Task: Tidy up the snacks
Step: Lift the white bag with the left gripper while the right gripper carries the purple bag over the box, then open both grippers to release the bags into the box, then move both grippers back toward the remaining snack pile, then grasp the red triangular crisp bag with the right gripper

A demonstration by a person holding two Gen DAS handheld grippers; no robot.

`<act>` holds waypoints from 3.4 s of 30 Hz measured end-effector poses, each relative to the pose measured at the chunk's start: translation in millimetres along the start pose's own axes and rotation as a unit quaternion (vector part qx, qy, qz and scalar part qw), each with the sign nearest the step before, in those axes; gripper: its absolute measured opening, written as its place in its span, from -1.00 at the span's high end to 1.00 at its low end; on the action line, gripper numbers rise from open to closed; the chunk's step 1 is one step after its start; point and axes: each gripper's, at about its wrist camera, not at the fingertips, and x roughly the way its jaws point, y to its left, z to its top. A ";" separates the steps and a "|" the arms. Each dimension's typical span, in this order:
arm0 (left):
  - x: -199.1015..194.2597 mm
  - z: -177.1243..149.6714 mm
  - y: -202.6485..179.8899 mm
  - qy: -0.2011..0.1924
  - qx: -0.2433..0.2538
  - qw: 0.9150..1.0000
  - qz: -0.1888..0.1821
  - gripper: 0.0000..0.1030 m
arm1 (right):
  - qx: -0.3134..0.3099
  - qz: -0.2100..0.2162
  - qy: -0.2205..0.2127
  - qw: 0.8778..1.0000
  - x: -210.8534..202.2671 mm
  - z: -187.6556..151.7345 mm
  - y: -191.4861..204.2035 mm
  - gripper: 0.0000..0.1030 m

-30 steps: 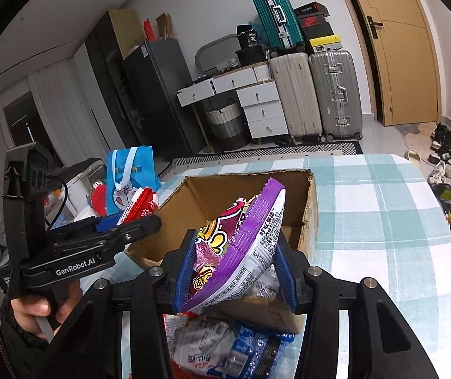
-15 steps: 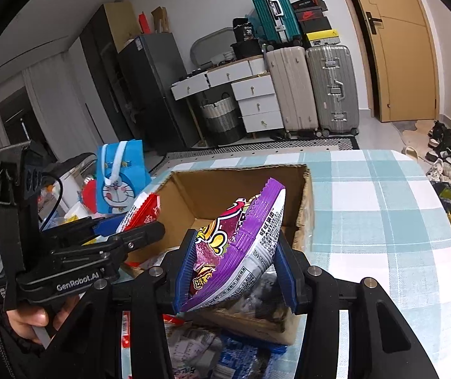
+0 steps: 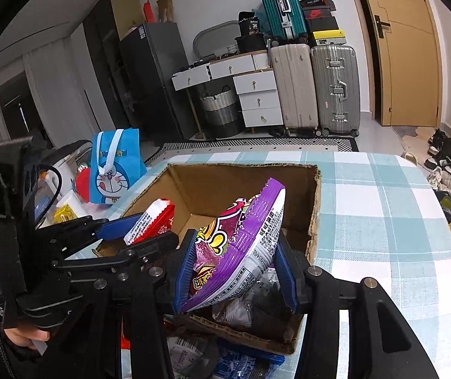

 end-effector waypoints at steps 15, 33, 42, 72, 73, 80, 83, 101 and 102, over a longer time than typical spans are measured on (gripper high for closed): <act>-20.7 -8.6 4.9 -0.007 -0.002 1.000 -0.016 -0.62 | -0.007 0.010 -0.009 1.000 -23.0 -0.8 -2.5 -0.44; -100.2 -54.9 24.2 -0.030 -0.029 0.999 0.006 -0.98 | 0.044 -0.050 -0.011 0.998 -85.5 -46.2 -22.4 -0.99; -127.7 -90.0 33.4 -0.018 -0.028 0.999 0.029 -0.98 | 0.038 -0.062 0.007 0.997 -104.3 -81.3 -8.5 -0.99; -129.7 -162.6 -9.4 0.056 0.001 0.998 -0.027 -0.98 | 0.050 -0.053 0.062 0.995 -130.8 -141.3 3.3 -0.99; -129.8 -164.8 -11.8 0.058 0.004 0.998 -0.033 -0.98 | 0.047 -0.051 0.063 0.996 -131.2 -142.1 5.6 -0.99; -126.3 -175.0 -22.2 0.075 0.023 0.996 -0.045 -0.98 | 0.028 -0.037 0.066 0.997 -130.4 -143.9 20.5 -0.99; -124.8 -177.5 -23.6 0.082 0.025 0.995 -0.052 -0.98 | 0.031 -0.035 0.063 0.997 -129.6 -143.0 21.4 -0.99; -101.4 -191.5 -27.5 0.130 0.037 0.986 -0.098 -0.98 | 0.018 0.004 0.078 0.997 -118.4 -145.3 29.3 -0.99; -99.9 -192.0 -28.2 0.132 0.038 0.985 -0.100 -0.98 | 0.018 0.006 0.082 0.996 -115.2 -145.9 29.0 -0.99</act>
